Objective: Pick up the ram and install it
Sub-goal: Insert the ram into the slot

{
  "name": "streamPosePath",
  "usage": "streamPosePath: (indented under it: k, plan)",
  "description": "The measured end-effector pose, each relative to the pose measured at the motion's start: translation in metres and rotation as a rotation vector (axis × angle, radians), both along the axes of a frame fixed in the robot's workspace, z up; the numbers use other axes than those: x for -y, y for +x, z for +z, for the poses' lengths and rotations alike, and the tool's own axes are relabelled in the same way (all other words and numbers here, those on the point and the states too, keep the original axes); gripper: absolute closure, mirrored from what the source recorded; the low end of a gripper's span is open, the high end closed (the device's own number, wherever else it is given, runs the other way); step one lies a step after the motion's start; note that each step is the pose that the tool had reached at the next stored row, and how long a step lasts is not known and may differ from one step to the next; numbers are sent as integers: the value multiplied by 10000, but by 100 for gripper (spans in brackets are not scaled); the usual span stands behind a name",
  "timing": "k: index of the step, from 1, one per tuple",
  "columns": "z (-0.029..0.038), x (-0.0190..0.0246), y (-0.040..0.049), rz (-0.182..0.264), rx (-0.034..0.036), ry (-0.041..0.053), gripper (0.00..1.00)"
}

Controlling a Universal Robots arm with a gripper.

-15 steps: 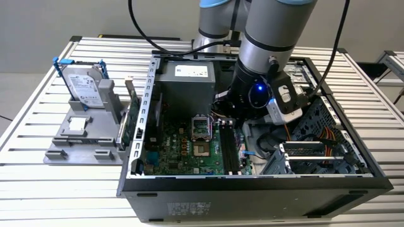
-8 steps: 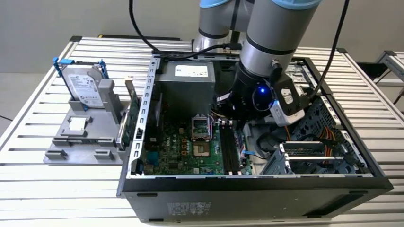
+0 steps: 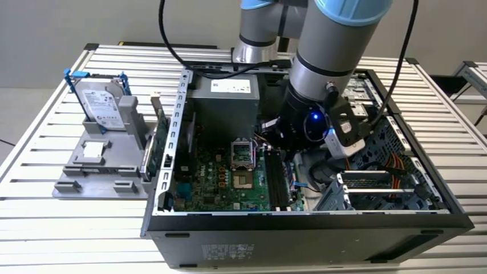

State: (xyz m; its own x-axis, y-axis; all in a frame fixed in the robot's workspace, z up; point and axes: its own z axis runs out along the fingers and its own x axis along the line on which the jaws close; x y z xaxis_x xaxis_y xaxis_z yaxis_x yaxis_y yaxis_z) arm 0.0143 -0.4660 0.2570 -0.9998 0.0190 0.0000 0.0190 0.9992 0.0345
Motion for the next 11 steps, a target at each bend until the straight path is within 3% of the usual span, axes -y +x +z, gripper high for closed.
streamPosePath:
  k: [11]
  plan:
    - [-87, 69, 9, 0, -40, 0, 100]
